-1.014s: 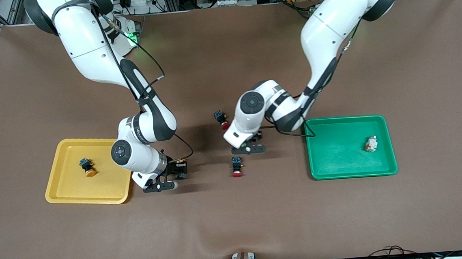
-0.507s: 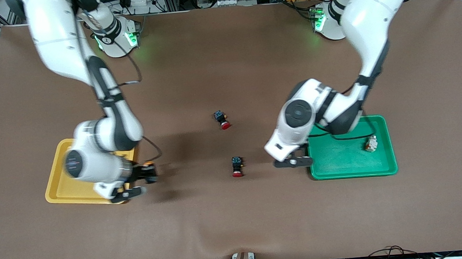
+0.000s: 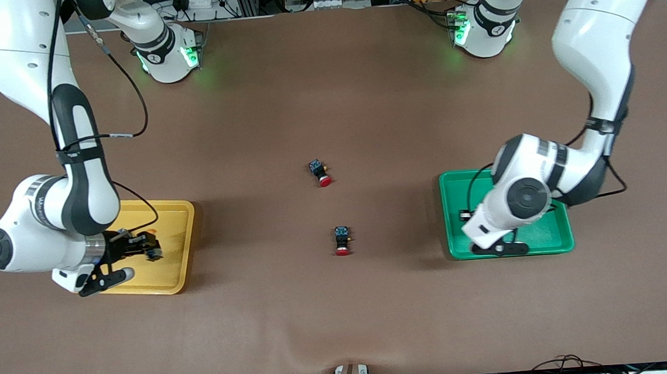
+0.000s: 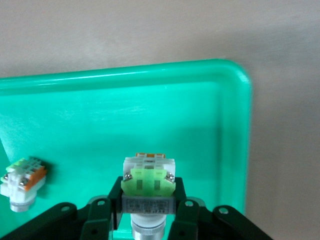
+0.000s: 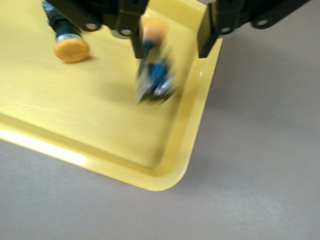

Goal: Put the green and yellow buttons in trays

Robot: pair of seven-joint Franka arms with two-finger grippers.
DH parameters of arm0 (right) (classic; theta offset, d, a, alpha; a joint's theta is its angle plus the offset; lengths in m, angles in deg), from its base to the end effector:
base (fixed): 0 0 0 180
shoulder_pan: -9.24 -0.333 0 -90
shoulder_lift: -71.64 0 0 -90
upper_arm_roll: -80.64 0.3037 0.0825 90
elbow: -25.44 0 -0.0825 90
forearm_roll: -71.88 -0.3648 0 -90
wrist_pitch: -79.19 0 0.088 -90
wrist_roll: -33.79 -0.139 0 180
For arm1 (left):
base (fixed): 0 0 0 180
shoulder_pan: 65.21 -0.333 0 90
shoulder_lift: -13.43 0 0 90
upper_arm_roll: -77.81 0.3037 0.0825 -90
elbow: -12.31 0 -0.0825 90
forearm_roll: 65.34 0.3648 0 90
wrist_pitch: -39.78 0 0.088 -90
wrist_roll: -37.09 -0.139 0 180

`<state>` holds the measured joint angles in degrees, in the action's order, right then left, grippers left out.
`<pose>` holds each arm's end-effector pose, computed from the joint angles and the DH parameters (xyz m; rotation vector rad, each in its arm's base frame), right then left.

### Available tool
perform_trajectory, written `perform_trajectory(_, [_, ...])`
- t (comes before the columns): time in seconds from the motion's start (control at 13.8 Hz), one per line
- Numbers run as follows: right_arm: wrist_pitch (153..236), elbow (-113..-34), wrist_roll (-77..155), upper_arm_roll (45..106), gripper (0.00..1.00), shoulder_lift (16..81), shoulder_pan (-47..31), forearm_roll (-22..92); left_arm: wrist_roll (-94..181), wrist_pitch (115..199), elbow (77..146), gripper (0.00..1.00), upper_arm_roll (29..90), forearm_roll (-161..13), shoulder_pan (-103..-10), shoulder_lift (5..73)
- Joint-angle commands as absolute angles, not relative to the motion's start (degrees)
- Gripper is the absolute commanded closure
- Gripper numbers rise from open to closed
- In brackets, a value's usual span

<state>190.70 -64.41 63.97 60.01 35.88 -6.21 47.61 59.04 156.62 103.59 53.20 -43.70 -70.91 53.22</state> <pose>0.6486 0.0059 0.2501 -2.8913 -0.4101 0.1988 0.6294 -0.1551 0.2101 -3.0310 0.1281 0.2215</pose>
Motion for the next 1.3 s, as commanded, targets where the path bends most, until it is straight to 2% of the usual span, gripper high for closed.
perform_trajectory(0.0, [187.6, -65.3, 63.6, 59.5, 0.00, 40.6, -7.1, 51.5, 59.4, 159.0, 105.7, 0.34, 52.3, -42.9, -72.8, 53.4])
perform_trajectory(0.07, [186.3, -65.4, 63.5, 58.6, 0.00, 42.7, -7.4, 53.6, 59.3, 159.0, 105.6, 0.00, 52.3, -42.9, -73.2, 53.3])
perform_trajectory(0.22, [183.6, -65.5, 63.4, 57.8, 0.00, 48.0, -7.2, 58.1, 59.3, 158.8, 105.6, 0.00, 52.3, -42.9, -73.1, 52.6])
perform_trajectory(0.36, [181.3, -66.4, 63.4, 59.3, 0.00, 53.1, -3.7, 60.4, 59.3, 158.3, 105.5, 0.00, 52.2, -43.0, -73.2, 50.1])
perform_trajectory(0.72, [175.6, -70.0, 56.7, 68.6, 0.00, 64.0, 3.6, 65.5, 59.5, 153.7, 104.5, 0.00, 52.2, -43.6, -73.5, 40.0])
perform_trajectory(0.94, [171.7, -70.3, 47.5, 75.3, 0.00, 68.0, 6.8, 69.3, 59.5, 150.7, 101.0, 0.00, 52.2, -45.9, -74.9, 34.4])
perform_trajectory(1.23, [170.9, -74.1, 46.6, 76.9, 0.00, 73.8, 9.8, 69.8, 59.4, 145.1, 99.6, 0.00, 52.8, -53.8, -75.7, 26.5])
